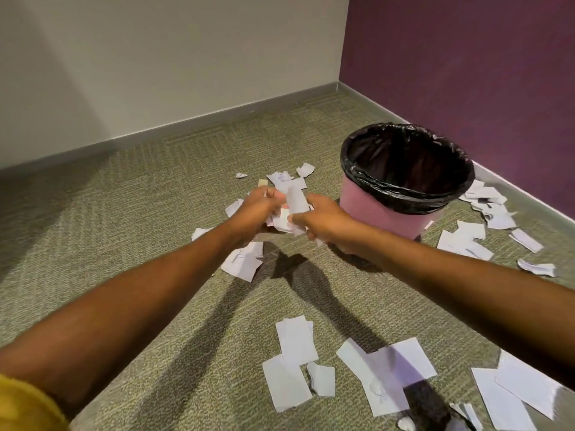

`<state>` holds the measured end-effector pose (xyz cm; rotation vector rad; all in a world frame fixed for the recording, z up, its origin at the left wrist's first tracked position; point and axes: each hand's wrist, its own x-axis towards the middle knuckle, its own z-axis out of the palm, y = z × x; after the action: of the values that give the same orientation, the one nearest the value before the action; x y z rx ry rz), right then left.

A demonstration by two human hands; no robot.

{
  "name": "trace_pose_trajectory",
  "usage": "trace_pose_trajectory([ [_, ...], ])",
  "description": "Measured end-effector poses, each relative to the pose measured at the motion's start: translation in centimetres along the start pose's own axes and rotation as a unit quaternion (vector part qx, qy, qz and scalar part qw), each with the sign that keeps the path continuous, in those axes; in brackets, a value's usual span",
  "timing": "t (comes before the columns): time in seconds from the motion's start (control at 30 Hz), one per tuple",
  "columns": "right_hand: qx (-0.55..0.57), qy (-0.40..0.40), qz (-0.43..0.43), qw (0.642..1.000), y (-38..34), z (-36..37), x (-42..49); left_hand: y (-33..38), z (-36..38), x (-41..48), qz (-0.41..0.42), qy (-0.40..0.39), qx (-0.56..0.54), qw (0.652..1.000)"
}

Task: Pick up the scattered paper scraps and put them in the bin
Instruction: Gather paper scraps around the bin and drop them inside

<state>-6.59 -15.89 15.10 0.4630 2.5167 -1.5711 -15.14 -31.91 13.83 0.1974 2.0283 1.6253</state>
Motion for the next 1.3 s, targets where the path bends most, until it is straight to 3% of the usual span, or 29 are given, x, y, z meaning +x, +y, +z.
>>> trace_pose_trajectory([
  [0.2, 0.056, 0.072, -0.038, 0.995, -5.9, -7.3, -1.0, 8.0, 3.4, 0.3, 0.080, -0.005, -0.186, 0.979],
  [0.4, 0.097, 0.146, -0.039, 0.984, -6.9, -15.0, -2.1, 13.5, 10.6, 0.9, 0.079, 0.007, -0.279, 0.957],
  [0.6, 0.128, 0.199, 0.024, 0.971, -2.7, -19.3, -2.0, 14.0, 16.7, 1.6, 0.016, -0.013, -0.242, 0.970],
  [0.73, 0.170, 0.213, 0.075, 0.959, 0.1, -20.8, -1.5, 13.7, 19.0, 2.0, -0.006, -0.029, -0.161, 0.986],
  [0.83, 0.154, 0.227, 0.100, 0.956, 1.2, -21.2, -1.1, 13.8, 19.6, 1.6, -0.017, -0.062, -0.186, 0.980],
  [1.1, 0.138, 0.200, 0.098, 0.965, 1.9, -20.7, -0.3, 13.9, 18.6, 1.3, -0.024, -0.108, -0.164, 0.980],
  [1.3, 0.127, 0.201, 0.090, 0.967, 2.0, -20.3, -0.3, 13.3, 17.6, 1.8, 0.013, -0.070, -0.185, 0.980],
])
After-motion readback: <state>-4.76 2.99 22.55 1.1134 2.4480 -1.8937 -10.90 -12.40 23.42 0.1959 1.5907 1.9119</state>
